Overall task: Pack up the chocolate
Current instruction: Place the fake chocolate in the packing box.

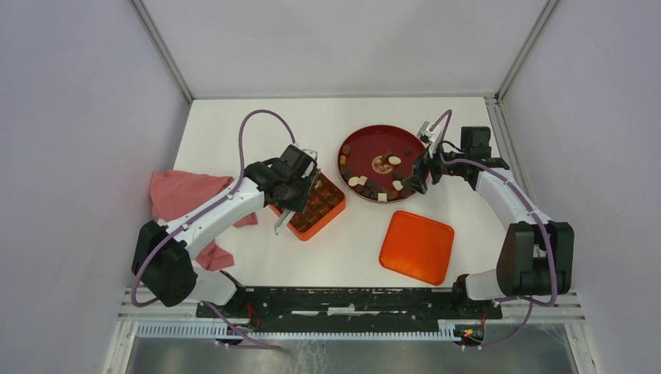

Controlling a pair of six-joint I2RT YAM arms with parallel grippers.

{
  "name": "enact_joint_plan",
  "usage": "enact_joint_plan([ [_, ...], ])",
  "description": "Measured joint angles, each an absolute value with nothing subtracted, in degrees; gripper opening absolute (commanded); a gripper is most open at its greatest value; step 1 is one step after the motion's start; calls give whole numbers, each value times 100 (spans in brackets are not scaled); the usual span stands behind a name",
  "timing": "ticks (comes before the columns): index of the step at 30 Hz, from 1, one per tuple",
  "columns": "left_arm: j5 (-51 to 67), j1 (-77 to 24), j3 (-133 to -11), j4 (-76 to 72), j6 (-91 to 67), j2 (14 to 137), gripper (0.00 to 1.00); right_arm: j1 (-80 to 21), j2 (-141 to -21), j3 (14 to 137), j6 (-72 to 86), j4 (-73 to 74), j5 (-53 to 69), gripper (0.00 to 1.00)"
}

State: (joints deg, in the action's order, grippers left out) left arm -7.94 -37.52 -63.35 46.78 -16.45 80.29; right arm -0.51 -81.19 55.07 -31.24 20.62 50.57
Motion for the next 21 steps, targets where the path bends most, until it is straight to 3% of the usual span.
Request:
enact_joint_plan([
  [21, 534, -3754, -6464, 4132, -2036, 7470, 36, -51, -8119, 5507, -3124, 2062, 5057, 98],
])
